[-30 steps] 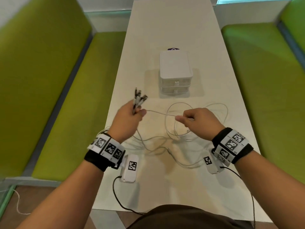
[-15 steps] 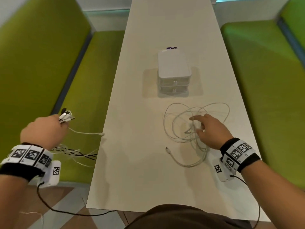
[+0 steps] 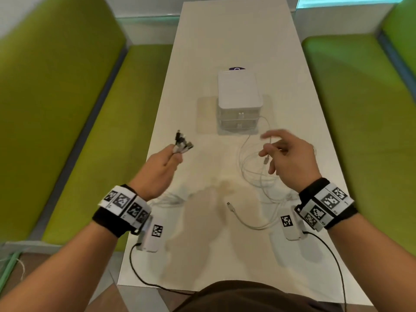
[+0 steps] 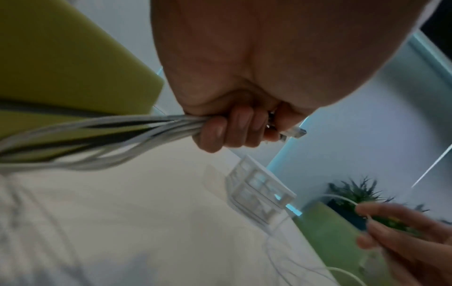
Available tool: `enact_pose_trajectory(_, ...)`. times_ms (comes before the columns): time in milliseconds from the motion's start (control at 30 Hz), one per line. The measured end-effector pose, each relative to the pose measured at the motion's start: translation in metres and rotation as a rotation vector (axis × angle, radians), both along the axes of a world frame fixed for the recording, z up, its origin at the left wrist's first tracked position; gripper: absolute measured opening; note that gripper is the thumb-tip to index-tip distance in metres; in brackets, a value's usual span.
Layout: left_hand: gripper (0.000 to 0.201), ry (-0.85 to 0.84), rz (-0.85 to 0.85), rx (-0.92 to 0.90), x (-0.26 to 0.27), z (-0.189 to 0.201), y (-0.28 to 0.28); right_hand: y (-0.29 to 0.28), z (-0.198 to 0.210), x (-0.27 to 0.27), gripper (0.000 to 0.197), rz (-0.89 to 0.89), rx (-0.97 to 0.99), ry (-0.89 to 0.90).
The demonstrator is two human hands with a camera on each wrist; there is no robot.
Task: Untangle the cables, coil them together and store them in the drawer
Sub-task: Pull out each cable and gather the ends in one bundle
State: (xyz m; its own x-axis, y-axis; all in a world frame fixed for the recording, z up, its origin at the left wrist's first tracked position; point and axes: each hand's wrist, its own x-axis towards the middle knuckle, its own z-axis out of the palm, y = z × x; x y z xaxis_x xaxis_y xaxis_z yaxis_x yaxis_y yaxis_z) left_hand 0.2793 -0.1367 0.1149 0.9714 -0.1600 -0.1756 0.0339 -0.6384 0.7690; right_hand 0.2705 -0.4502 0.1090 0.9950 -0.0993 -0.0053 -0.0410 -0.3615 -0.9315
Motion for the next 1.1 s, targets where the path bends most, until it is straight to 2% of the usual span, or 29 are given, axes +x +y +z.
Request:
enact_pose_trajectory(33,0.023,0.01,-0.019,-0.046,0.001,-0.002,-0.008,0.001,0.003,0.0,0.027,0.035,-0.014,0.017)
enact_pose_trajectory(100,0.02,0.06,-0.004,-0.215,0.001,-0.002,-0.024,0.004,0.002,-0.004,0.03,0.118,-0.07,0.054)
enact_pose_trajectory(167,0.016,0.127,0.045,-0.404,0.003,-0.003,-0.036,0.005,-0.001,-0.005,0.031,0.177,-0.246,0.037)
enact_pose_trajectory(200,0.016,0.153,0.073,-0.463,0.002,-0.003,-0.042,0.006,-0.003,-0.006,0.022,0.189,-0.347,0.025)
enact_pose_trajectory(267,0.023,0.187,0.119,-0.549,0.002,-0.004,-0.053,0.006,-0.006,-0.004,0.007,0.141,-0.451,0.011)
enact_pose_trajectory(300,0.026,0.205,0.144,-0.59,0.002,-0.006,-0.057,0.007,-0.008,-0.004,0.009,0.099,-0.458,-0.002)
enact_pose_trajectory(400,0.027,0.27,0.204,-0.671,0.0,-0.014,-0.068,0.011,-0.006,-0.004,0.012,0.016,-0.384,-0.046)
enact_pose_trajectory(467,0.02,0.29,0.206,-0.697,-0.002,-0.018,-0.074,0.015,-0.002,-0.005,0.012,0.048,-0.188,-0.004)
enact_pose_trajectory(533,0.011,0.329,0.223,-0.747,-0.004,-0.019,-0.079,0.019,-0.001,-0.007,0.027,0.108,-0.033,0.051)
enact_pose_trajectory(600,0.018,0.36,0.25,-0.768,-0.005,-0.022,-0.082,0.02,-0.006,-0.006,0.028,0.113,-0.136,0.043)
enact_pose_trajectory(667,0.012,0.366,0.24,-0.759,-0.007,-0.027,-0.082,0.018,-0.01,-0.004,0.012,0.093,-0.331,0.039)
enact_pose_trajectory(800,0.03,0.366,0.243,-0.715,-0.012,-0.04,-0.082,0.016,-0.01,-0.002,0.008,0.083,-0.511,0.035)
enact_pose_trajectory(867,0.029,0.384,0.281,-0.731,-0.013,-0.043,-0.082,0.019,-0.009,-0.003,0.006,0.037,-0.442,0.006)
enact_pose_trajectory(1000,0.024,0.404,0.348,-0.774,-0.015,-0.044,-0.091,0.035,-0.008,-0.008,0.005,-0.064,-0.161,-0.022)
enact_pose_trajectory(1100,0.023,0.349,0.354,-0.799,-0.016,-0.04,-0.102,0.055,-0.014,-0.015,0.004,-0.02,-0.149,-0.005)
